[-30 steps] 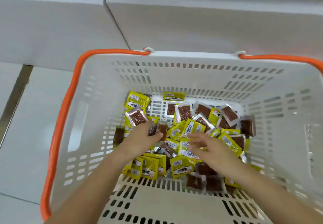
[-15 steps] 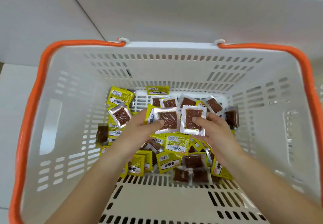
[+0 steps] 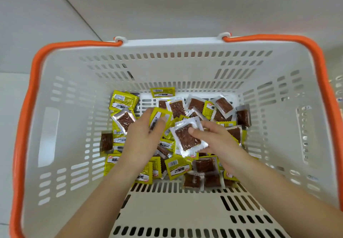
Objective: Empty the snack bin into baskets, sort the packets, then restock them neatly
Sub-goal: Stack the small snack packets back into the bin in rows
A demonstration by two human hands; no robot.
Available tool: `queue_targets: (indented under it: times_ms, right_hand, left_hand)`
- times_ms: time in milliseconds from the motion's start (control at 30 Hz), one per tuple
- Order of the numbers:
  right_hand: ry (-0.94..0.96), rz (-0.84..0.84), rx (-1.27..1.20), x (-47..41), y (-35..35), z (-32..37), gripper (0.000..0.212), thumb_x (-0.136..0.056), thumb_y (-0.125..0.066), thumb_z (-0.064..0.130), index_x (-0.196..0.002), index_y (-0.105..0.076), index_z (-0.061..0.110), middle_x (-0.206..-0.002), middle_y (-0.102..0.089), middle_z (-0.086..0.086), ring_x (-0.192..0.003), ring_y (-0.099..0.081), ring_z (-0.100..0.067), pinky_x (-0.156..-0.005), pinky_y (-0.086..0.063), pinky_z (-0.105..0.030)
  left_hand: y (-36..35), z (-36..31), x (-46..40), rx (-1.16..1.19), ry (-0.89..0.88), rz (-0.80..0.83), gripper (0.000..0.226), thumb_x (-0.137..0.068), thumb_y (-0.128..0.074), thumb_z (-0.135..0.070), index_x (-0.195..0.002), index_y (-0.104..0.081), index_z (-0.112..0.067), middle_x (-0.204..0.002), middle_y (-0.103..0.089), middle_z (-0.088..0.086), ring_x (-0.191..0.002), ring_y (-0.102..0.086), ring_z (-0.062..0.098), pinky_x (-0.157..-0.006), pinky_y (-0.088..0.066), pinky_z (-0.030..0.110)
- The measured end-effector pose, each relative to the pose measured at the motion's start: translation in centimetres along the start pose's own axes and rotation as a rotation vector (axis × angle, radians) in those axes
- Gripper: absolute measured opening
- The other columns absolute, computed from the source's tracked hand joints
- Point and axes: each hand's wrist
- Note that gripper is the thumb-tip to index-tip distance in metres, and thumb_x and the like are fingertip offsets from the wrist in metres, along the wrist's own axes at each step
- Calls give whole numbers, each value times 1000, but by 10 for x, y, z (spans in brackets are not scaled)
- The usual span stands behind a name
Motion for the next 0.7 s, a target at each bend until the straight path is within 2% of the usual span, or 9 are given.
queue_targets:
  times_ms: [33,67,133,233,300,367,467,533,700]
  right_hand:
    - [-26,-10,-39,-1,1,1,15,-90,-63,22,-104,-66,23,-112,-66,-2,-101,-63,-12,-69,-53,-26]
    - [-50,-5,-76,-3,2,2,16,-91,-62,20,-106,-66,22,-115,-66,-4,-105,-63,-16,-75,-56,-32]
    - [-90,51,-176,-5,3,2,23,-93,-56,15,-114,-66,17,-118,-66,-11,-109,-63,-28,-90,-53,-47]
    - [-128,82,-345,-6,4,2,31,-97,-43,11,-121,-60,8,-117,-67,-16,-107,-63,-39,-85,-54,-48]
    - [-123,109,-381,-5,6,2,30,-100,-40,21,-120,-59,10,-109,-70,-13,-97,-68,-34,-71,-57,-39]
    - [-99,166,-322,-3,6,2,30,-98,-46,32,-115,-63,15,-107,-71,-11,-87,-70,-25,-69,-57,-35]
    - [-75,233,-183,-1,4,2,23,-91,-58,21,-112,-67,16,-111,-69,-12,-97,-68,-26,-88,-55,-44]
    - [-99,189,-124,-1,3,-1,23,-90,-60,15,-111,-69,18,-113,-70,-9,-109,-64,-27,-99,-46,-52]
    - [-148,51,-41,-6,2,-7,17,-91,-59,17,-104,-68,21,-106,-72,-4,-106,-65,-26,-100,-45,-54]
  left_hand:
    - [0,-2,1,17,-81,-18,16,-97,-51,-30,-107,-64,-34,-78,-63,-3,-68,-53,5,-65,-41,15]
    - [-1,-4,2,-2,-190,-4,22,-97,-50,-29,-113,-64,-36,-95,-66,-12,-89,-56,-2,-81,-40,10]
    - [-8,-1,1,-98,-364,88,27,-92,-56,-29,-117,-65,-36,-133,-52,-19,-132,-34,-1,-107,-23,11]
    - [-16,-3,6,-49,-311,277,38,-85,-66,-20,-117,-65,-40,-143,-40,-22,-139,-24,-1,-114,-25,24]
    - [-14,-7,12,62,-190,438,49,-81,-64,-26,-125,-54,-45,-138,-40,-30,-134,-29,-8,-110,-30,25]
    - [-11,-11,15,223,-51,540,49,-84,-57,-30,-130,-48,-46,-135,-42,-31,-134,-30,-6,-106,-32,29]
    - [-14,-12,12,201,19,422,33,-97,-48,-30,-128,-50,-41,-134,-49,-20,-125,-45,5,-93,-39,19]
    - [-11,-5,1,74,74,273,37,-99,-47,-25,-135,-47,-31,-129,-52,-17,-116,-50,-2,-88,-36,5]
    - [28,61,-52,-447,220,-46,56,-87,-60,-9,-139,-39,-2,-128,-52,21,-119,-47,34,-99,-36,39]
Point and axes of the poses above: each hand's wrist, its own x-axis away from the middle knuckle, its own y-axis out of the back of the hand, z = x × y
